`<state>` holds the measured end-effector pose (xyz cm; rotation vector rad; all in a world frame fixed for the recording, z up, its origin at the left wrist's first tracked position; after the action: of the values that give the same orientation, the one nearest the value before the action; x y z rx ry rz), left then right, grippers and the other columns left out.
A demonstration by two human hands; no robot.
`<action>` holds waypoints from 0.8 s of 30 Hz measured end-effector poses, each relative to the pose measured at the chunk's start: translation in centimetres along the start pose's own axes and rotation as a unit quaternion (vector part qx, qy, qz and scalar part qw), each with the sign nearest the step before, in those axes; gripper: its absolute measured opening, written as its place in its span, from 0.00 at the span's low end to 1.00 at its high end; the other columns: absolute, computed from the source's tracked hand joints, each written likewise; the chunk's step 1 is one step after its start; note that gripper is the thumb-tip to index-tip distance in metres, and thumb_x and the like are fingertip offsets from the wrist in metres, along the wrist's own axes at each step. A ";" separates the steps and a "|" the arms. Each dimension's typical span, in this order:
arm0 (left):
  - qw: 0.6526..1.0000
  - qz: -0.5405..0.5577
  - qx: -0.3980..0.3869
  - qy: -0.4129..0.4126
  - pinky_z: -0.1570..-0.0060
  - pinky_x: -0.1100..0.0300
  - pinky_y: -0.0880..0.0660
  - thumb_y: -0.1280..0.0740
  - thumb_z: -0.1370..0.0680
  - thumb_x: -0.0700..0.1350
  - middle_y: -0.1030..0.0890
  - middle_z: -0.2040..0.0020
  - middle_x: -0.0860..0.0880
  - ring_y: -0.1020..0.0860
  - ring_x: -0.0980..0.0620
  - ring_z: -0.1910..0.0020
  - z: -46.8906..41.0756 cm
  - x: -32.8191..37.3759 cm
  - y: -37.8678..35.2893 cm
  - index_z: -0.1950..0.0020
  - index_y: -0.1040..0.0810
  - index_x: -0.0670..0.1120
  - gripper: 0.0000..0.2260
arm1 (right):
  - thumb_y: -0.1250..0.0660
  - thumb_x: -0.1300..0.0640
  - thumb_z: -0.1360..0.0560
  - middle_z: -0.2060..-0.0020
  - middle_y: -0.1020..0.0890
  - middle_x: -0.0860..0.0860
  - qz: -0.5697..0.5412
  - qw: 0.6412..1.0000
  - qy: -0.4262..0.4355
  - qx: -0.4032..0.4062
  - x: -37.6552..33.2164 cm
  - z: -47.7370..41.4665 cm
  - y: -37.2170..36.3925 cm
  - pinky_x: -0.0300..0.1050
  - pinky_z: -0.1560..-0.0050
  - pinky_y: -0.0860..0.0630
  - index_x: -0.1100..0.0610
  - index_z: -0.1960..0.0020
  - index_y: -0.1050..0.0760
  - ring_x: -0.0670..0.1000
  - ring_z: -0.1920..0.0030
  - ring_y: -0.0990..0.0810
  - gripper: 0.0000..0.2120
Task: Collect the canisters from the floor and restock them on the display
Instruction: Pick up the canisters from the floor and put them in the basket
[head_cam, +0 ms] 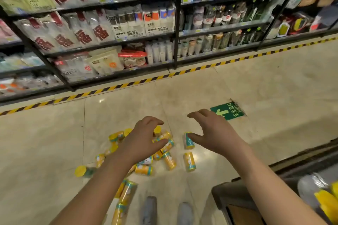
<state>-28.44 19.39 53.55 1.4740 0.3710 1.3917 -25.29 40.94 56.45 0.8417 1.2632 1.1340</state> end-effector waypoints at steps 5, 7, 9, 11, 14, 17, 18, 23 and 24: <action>0.998 0.020 -0.048 0.023 0.33 0.60 0.34 0.32 0.28 0.64 0.30 0.32 0.56 0.31 0.53 0.31 -5.3 -4.6 -7.2 0.29 0.27 0.53 0.30 | 0.31 0.41 0.25 0.36 0.24 0.48 -0.012 0.999 -0.048 -0.019 4.6 -3.6 -8.2 0.48 0.43 0.29 0.47 0.26 0.31 0.54 0.39 0.23 0.29; 0.997 0.025 -0.061 0.034 0.30 0.59 0.35 0.37 0.32 0.69 0.30 0.31 0.54 0.32 0.52 0.29 -7.2 -7.1 -10.9 0.29 0.27 0.53 0.35 | 0.31 0.41 0.25 0.36 0.24 0.48 -0.018 0.997 -0.067 -0.028 6.6 -4.9 -12.4 0.48 0.44 0.29 0.46 0.27 0.30 0.54 0.39 0.23 0.29; 0.995 0.029 -0.077 0.051 0.28 0.58 0.37 0.33 0.30 0.66 0.31 0.28 0.51 0.34 0.51 0.27 -8.9 -9.9 -15.0 0.29 0.26 0.52 0.33 | 0.30 0.41 0.25 0.37 0.23 0.49 -0.035 0.995 -0.081 -0.035 8.6 -5.9 -17.1 0.48 0.45 0.28 0.47 0.28 0.29 0.55 0.41 0.23 0.28; 0.994 0.029 -0.083 0.064 0.30 0.54 0.34 0.34 0.31 0.65 0.30 0.28 0.51 0.33 0.50 0.27 -10.2 -12.6 -19.4 0.30 0.25 0.53 0.31 | 0.29 0.42 0.26 0.37 0.23 0.49 -0.048 0.993 -0.096 -0.043 10.8 -6.8 -22.1 0.49 0.45 0.26 0.48 0.28 0.28 0.56 0.42 0.22 0.28; 0.992 0.022 -0.099 0.080 0.33 0.53 0.31 0.33 0.31 0.63 0.28 0.32 0.50 0.30 0.48 0.31 -11.7 -16.8 -26.2 0.30 0.25 0.51 0.32 | 0.29 0.43 0.26 0.37 0.24 0.50 -0.052 0.991 -0.108 -0.061 13.7 -7.9 -29.7 0.50 0.43 0.27 0.48 0.27 0.29 0.55 0.40 0.23 0.29; 0.986 0.002 -0.141 0.088 0.31 0.53 0.34 0.27 0.25 0.57 0.29 0.30 0.49 0.31 0.48 0.30 -12.8 -20.9 -33.2 0.28 0.28 0.49 0.28 | 0.29 0.44 0.26 0.36 0.24 0.51 -0.046 0.989 -0.115 -0.087 15.9 -8.7 -37.0 0.51 0.42 0.27 0.48 0.27 0.30 0.56 0.38 0.24 0.29; 0.983 -0.011 -0.159 0.089 0.30 0.53 0.35 0.27 0.24 0.56 0.30 0.30 0.48 0.32 0.48 0.29 -13.2 -22.2 -35.6 0.27 0.29 0.49 0.28 | 0.29 0.44 0.26 0.36 0.25 0.52 -0.044 0.987 -0.118 -0.098 16.5 -8.8 -39.4 0.51 0.42 0.28 0.48 0.27 0.30 0.56 0.38 0.24 0.29; 0.979 -0.023 -0.176 0.097 0.30 0.48 0.33 0.26 0.25 0.56 0.30 0.31 0.47 0.32 0.45 0.30 -14.4 -26.7 -44.3 0.27 0.29 0.48 0.30 | 0.28 0.46 0.26 0.36 0.25 0.52 -0.060 0.980 -0.138 -0.127 18.9 -8.8 -49.1 0.51 0.43 0.28 0.50 0.28 0.29 0.57 0.38 0.25 0.29; 0.979 -0.025 -0.178 0.099 0.30 0.48 0.33 0.26 0.25 0.56 0.30 0.31 0.46 0.32 0.44 0.30 -14.6 -27.5 -45.8 0.27 0.29 0.48 0.30 | 0.29 0.45 0.25 0.35 0.26 0.52 -0.057 0.979 -0.139 -0.140 19.4 -8.8 -50.8 0.51 0.42 0.28 0.50 0.27 0.31 0.57 0.37 0.25 0.29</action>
<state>-30.32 23.76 -1.60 1.0324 0.2637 1.4800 -26.09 44.97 1.55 0.6808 0.8849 1.0321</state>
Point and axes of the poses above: each hand's wrist, its own z-axis away from the middle knuckle, its own y-axis out of the back of the hand, x = y × z, the point moved 5 cm from there along -z, towards the middle knuckle
